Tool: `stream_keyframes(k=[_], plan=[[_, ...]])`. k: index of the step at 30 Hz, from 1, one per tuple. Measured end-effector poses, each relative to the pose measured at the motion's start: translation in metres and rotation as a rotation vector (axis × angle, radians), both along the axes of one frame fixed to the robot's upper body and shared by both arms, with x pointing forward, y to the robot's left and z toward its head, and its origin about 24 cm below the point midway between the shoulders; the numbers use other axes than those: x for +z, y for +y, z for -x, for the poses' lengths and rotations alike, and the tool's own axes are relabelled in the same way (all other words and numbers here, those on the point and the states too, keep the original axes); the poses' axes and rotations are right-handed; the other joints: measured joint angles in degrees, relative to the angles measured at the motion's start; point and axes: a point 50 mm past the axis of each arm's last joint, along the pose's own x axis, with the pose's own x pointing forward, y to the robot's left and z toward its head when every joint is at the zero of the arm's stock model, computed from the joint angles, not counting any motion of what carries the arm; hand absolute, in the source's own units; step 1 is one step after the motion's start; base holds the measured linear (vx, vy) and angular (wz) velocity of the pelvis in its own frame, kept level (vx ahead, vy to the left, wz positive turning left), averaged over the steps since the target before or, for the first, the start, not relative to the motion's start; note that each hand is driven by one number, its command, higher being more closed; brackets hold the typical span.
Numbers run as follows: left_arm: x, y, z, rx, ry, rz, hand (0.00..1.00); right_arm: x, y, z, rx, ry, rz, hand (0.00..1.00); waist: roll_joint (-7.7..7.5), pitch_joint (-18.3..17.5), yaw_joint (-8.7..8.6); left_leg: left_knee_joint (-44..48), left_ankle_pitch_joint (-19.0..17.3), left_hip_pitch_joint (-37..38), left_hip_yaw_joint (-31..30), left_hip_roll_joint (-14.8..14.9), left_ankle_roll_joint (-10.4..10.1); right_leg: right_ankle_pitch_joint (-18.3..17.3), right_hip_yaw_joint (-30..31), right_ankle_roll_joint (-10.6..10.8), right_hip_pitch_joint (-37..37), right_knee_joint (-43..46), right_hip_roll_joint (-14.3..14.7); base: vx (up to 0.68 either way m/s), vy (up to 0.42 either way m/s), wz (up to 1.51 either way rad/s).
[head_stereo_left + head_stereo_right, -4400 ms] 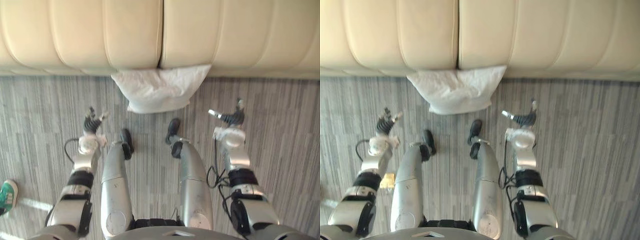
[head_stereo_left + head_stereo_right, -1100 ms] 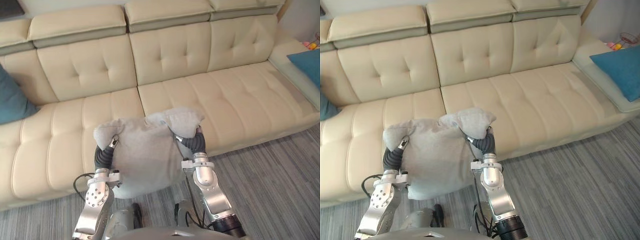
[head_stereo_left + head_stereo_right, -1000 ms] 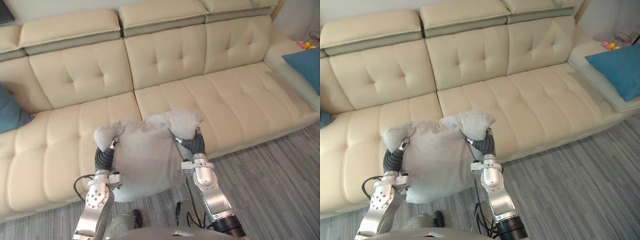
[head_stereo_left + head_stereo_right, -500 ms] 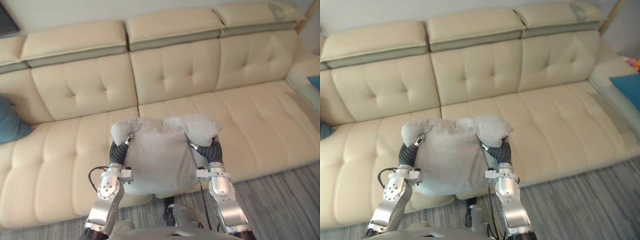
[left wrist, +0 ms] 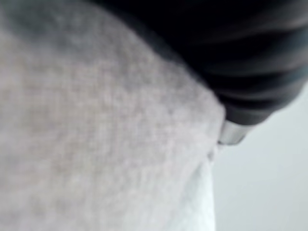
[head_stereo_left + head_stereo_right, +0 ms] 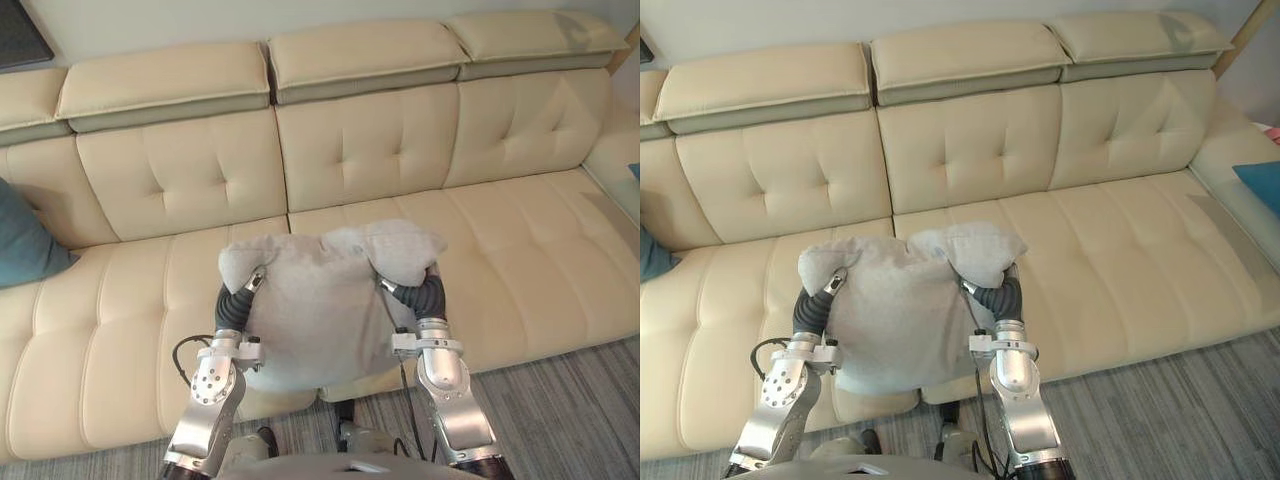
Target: Pick up cushions and gather them together orderly.
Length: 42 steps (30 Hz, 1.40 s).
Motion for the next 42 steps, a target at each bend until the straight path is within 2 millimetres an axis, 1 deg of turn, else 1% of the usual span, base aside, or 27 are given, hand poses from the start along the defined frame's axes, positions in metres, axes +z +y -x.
stream_keyframes(k=[2, 5, 8, 11, 12, 14, 15, 16, 17, 18, 19, 20, 21, 22, 23, 24, 25, 26, 27, 28, 29, 30, 35, 36, 37, 40, 42], plan=[[0.0, 0.001, -0.001, 0.004, 0.0, -0.001, 1.0, 0.002, 0.001, -0.003, 0.003, -0.01, 0.004, 1.0, -0.01, 0.0, 0.22, -0.3, 0.0, 0.5, 0.0, -0.1, 0.0, 0.0, 0.1, 0.0, 0.4, 0.0, 0.0, 0.01, 0.065, -0.01], [0.004, 0.004, -0.006, 0.024, -0.018, -0.007, 1.0, 0.011, 0.005, -0.011, 0.018, -0.052, 0.005, 1.0, -0.03, 0.0, 0.38, -0.6, 0.0, 0.5, -0.4, -0.7, 0.2, 0.0, 0.0, 0.0, 0.6, -0.1, -0.3, -0.04, 0.065, 0.06], [0.015, 0.008, -0.027, 0.068, -0.065, -0.025, 1.0, 0.026, 0.012, -0.033, 0.028, -0.113, 0.011, 1.0, -0.17, 0.0, 0.69, -1.1, 0.7, -1.0, -0.5, -1.5, 1.0, 0.2, 0.1, 0.3, -0.9, -0.3, -1.0, -0.11, 0.03, 0.05], [0.036, 0.012, -0.051, 0.112, -0.146, -0.069, 1.0, 0.049, 0.023, -0.054, 0.018, -0.203, 0.027, 1.0, -0.65, 0.6, 0.78, -0.9, 1.8, -5.0, -0.6, -2.2, 0.8, 0.7, -0.1, 0.5, -4.4, 0.0, -1.9, -0.12, 0.038, 0.11], [0.051, 0.016, -0.067, 0.142, -0.198, -0.086, 1.0, 0.065, 0.03, -0.068, 0.008, -0.26, 0.009, 1.0, -1.19, 1.6, 0.84, -0.4, 2.6, -7.1, -1.0, -2.4, 1.0, 1.8, -0.3, 0.4, -6.6, -0.1, -2.4, -0.13, 0.042, 0.21], [0.079, 0.02, -0.092, 0.195, -0.28, -0.121, 1.0, 0.093, 0.04, -0.086, -0.011, -0.346, -0.01, 1.0, -1.41, 4.2, 0.86, 1.5, 3.3, -11.0, -2.0, -2.4, 1.1, 3.6, -1.0, -0.1, -9.1, 0.0, -2.6, -0.18, 0.061, 0.25], [0.1, 0.024, -0.106, 0.234, -0.339, -0.141, 1.0, 0.113, 0.045, -0.096, -0.023, -0.404, -0.02, 1.0, -1.4, 6.0, 0.95, 2.9, 3.5, -13.3, -2.4, -2.2, 1.1, 4.6, -1.4, -0.3, -10.6, 0.0, -2.7, -0.16, 0.046, 0.22], [0.119, 0.027, -0.115, 0.262, -0.393, -0.143, 1.0, 0.13, 0.048, -0.103, -0.033, -0.452, -0.033, 1.0, -1.37, 7.2, 0.99, 4.1, 3.6, -15.8, -2.8, -2.1, 1.2, 5.2, -1.8, -0.5, -12.3, 0.0, -2.7, -0.15, 0.047, 0.2], [0.134, 0.028, -0.122, 0.285, -0.433, -0.146, 1.0, 0.142, 0.051, -0.106, -0.041, -0.485, -0.042, 1.0, -1.37, 8.0, 1.02, 5.0, 3.7, -17.5, -3.2, -2.0, 1.2, 5.5, -2.1, -0.6, -13.5, 0.0, -2.7, -0.12, 0.04, 0.2], [0.156, 0.029, -0.128, 0.315, -0.493, -0.157, 1.0, 0.158, 0.054, -0.109, -0.059, -0.529, -0.063, 1.0, -1.4, 9.6, 1.07, 5.7, 4.0, -19.1, -3.6, -1.9, 1.2, 6.0, -2.4, -0.8, -14.5, 0.0, -2.6, -0.13, 0.057, 0.19], [0.173, 0.03, -0.133, 0.336, -0.541, -0.162, 1.0, 0.171, 0.055, -0.11, -0.071, -0.561, -0.092, 1.0, -1.39, 10.8, 1.28, 6.1, 4.1, -20.3, -3.8, -1.8, 1.2, 6.3, -2.7, -1.0, -15.4, 0.0, -2.6, -0.11, 0.061, 0.15], [0.186, 0.03, -0.135, 0.349, -0.575, -0.164, 1.0, 0.179, 0.056, -0.11, -0.085, -0.587, -0.114, 1.0, -1.34, 11.6, 1.36, 6.2, 4.3, -21.0, -3.9, -1.8, 1.2, 6.4, -2.8, -1.1, -16.0, 0.0, -2.7, -0.12, 0.077, 0.11], [0.203, 0.03, -0.139, 0.367, -0.618, -0.169, 1.0, 0.19, 0.056, -0.109, -0.108, -0.624, -0.128, 1.0, -1.33, 12.1, 1.64, 6.3, 4.7, -22.6, -3.9, -1.9, 1.2, 6.7, -2.9, -1.1, -17.4, 0.0, -2.8, -0.07, 0.052, 0.09], [0.211, 0.03, -0.14, 0.373, -0.638, -0.172, 1.0, 0.196, 0.056, -0.109, -0.119, -0.643, -0.133, 1.0, -1.35, 12.4, 1.7, 6.3, 4.9, -23.2, -3.9, -2.0, 1.2, 6.9, -3.0, -1.1, -18.1, 0.0, -2.9, -0.06, 0.067, 0.13], [0.233, 0.029, -0.143, 0.388, -0.69, -0.177, 1.0, 0.211, 0.056, -0.108, -0.14, -0.694, -0.148, 1.0, -1.31, 13.0, 1.71, 6.4, 5.6, -25.2, -3.9, -2.1, 1.4, 7.2, -3.2, -1.3, -20.0, 0.0, -3.1, -0.04, 0.071, 0.15], [0.249, 0.029, -0.144, 0.394, -0.729, -0.182, 1.0, 0.223, 0.057, -0.106, -0.15, -0.729, -0.171, 1.0, -1.35, 13.9, 1.65, 6.2, 6.1, -26.2, -4.0, -2.4, 1.4, 7.4, -3.3, -1.4, -21.0, 0.0, -3.3, -0.04, 0.086, 0.15], [0.256, 0.028, -0.144, 0.396, -0.749, -0.182, 1.0, 0.229, 0.057, -0.105, -0.156, -0.747, -0.186, 1.0, -1.32, 14.6, 1.65, 5.9, 6.4, -26.4, -4.1, -2.5, 1.3, 7.6, -3.3, -1.4, -21.4, 0.0, -3.4, -0.03, 0.08, 0.12], [0.273, 0.026, -0.143, 0.399, -0.789, -0.178, 1.0, 0.242, 0.057, -0.103, -0.169, -0.786, -0.21, 1.0, -1.08, 15.8, 1.61, 5.8, 6.7, -27.8, -4.5, -2.8, 1.3, 7.7, -3.4, -1.4, -22.6, 0.0, -3.6, -0.03, 0.08, 0.1], [0.284, 0.024, -0.143, 0.398, -0.816, -0.176, 1.0, 0.249, 0.056, -0.102, -0.182, -0.808, -0.225, 1.0, -1.07, 15.8, 1.5, 5.8, 6.8, -29.3, -4.5, -2.8, 1.4, 7.8, -3.5, -1.4, -24.1, 0.0, -3.6, -0.03, 0.079, 0.11], [0.289, 0.023, -0.142, 0.397, -0.828, -0.174, 1.0, 0.252, 0.055, -0.101, -0.187, -0.818, -0.232, 1.0, -1.06, 15.8, 1.45, 5.8, 6.9, -30.0, -4.6, -2.9, 1.4, 7.9, -3.5, -1.4, -24.8, 0.0, -3.7, -0.02, 0.073, 0.08], [0.3, 0.02, -0.142, 0.393, -0.849, -0.171, 1.0, 0.258, 0.053, -0.1, -0.204, -0.838, -0.25, 1.0, -0.99, 16.4, 1.48, 5.9, 7.1, -31.3, -4.6, -2.9, 1.4, 8.0, -3.5, -1.4, -26.0, 0.0, -3.7, -0.01, 0.072, 0.05], [0.305, 0.019, -0.142, 0.39, -0.861, -0.169, 1.0, 0.262, 0.053, -0.099, -0.208, -0.849, -0.259, 1.0, -0.98, 16.7, 1.44, 5.9, 7.1, -32.1, -4.6, -2.9, 1.4, 8.0, -3.5, -1.5, -26.8, 0.0, -3.7, -0.01, 0.071, 0.03], [0.32, 0.014, -0.137, 0.381, -0.902, -0.154, 1.0, 0.274, 0.049, -0.096, -0.226, -0.879, -0.283, 1.0, -0.84, 18.3, 1.24, 5.6, 7.2, -34.9, -4.6, -2.8, 1.3, 8.0, -3.3, -1.4, -29.9, 0.4, -3.8, -0.01, 0.06, 0.03], [0.324, 0.012, -0.136, 0.377, -0.913, -0.143, 1.0, 0.278, 0.049, -0.095, -0.237, -0.887, -0.295, 0.0, -0.77, 18.6, 1.27, 5.6, 7.2, -36.3, -4.6, -2.8, 1.2, 8.0, -3.2, -1.4, -31.3, 0.6, -3.8, -0.01, 0.054, 0.06], [0.326, 0.011, -0.136, 0.375, -0.916, -0.137, 0.0, 0.279, 0.048, -0.094, -0.241, -0.89, -0.3, 0.0, -0.73, 18.7, 1.3, 5.6, 7.3, -36.7, -4.6, -2.8, 1.2, 8.0, -3.2, -1.4, -31.7, 0.6, -3.8, -0.01, 0.045, 0.06], [0.328, 0.012, -0.135, 0.385, -0.911, -0.086, 0.0, 0.287, 0.044, -0.091, -0.262, -0.916, -0.325, 0.0, -0.55, 19.5, 1.55, 5.5, 7.4, -38.6, -4.6, -2.7, 1.0, 8.0, -3.2, -1.4, -33.7, 0.8, -3.8, 0.0, 0.019, 0.02], [0.331, 0.013, -0.134, 0.396, -0.911, -0.029, 0.0, 0.295, 0.04, -0.082, -0.269, -0.957, -0.352, 0.0, -0.42, 19.6, 1.85, 5.5, 7.5, -39.5, -4.5, -2.6, 1.0, 8.0, -3.0, -1.4, -34.8, 1.5, -3.8, -0.01, 0.033, 0.03]])
